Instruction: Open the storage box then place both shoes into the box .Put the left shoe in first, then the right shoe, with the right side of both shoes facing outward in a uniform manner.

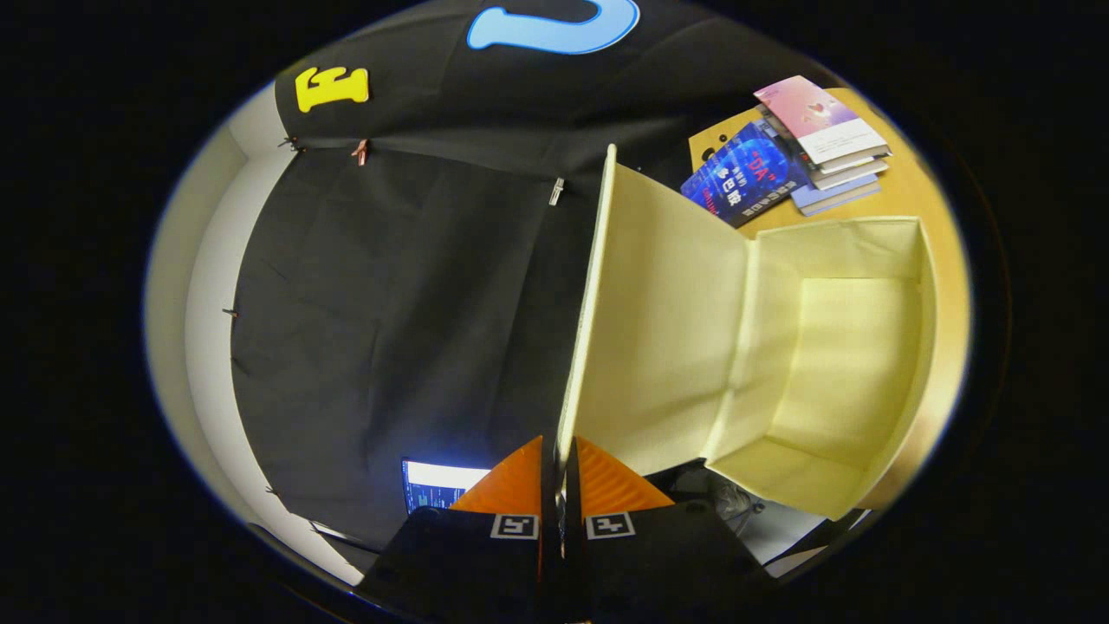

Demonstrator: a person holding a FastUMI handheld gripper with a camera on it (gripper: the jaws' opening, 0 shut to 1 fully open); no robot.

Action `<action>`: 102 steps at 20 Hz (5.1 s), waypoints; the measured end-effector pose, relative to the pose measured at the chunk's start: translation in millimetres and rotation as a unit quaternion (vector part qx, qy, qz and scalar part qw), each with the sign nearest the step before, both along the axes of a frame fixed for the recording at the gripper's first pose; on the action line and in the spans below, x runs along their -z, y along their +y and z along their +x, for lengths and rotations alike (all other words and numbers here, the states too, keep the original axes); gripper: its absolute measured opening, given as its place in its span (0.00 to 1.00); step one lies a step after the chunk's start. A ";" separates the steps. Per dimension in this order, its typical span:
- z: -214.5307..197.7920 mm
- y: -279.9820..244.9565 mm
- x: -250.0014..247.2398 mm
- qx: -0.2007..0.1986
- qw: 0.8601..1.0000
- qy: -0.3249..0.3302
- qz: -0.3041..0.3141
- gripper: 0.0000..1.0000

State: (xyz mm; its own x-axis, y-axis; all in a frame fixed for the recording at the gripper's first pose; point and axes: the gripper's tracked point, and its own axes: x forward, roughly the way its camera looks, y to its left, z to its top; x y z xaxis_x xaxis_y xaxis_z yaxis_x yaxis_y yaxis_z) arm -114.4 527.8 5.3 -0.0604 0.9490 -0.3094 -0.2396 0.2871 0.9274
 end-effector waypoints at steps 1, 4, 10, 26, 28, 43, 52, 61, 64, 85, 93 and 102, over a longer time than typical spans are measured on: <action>-3.4 14.6 5.7 -0.005 1.000 -0.004 -0.006 0.05; -22.2 49.5 22.4 -0.023 0.999 0.000 -0.026 0.05; -28.1 98.1 55.7 -0.027 0.998 -0.001 -0.050 0.05; 64.3 -120.6 68.2 0.094 0.950 -0.251 -0.158 0.98; 77.9 -165.6 70.7 0.119 0.937 -0.277 -0.179 0.98; 112.6 -442.3 253.9 0.111 0.856 -0.316 -0.394 0.99; 100.8 -437.6 332.3 0.025 0.851 -0.323 -0.414 0.99; 103.4 -409.0 356.9 0.032 0.875 -0.258 -0.408 0.57; 101.1 -407.3 355.8 0.044 0.876 -0.244 -0.415 0.30; 91.3 -354.9 161.8 0.276 0.891 -0.164 -0.320 0.05; 77.2 -231.6 95.5 0.261 0.917 -0.171 -0.250 0.05; 56.6 -122.4 152.4 0.198 0.927 -0.170 -0.270 0.05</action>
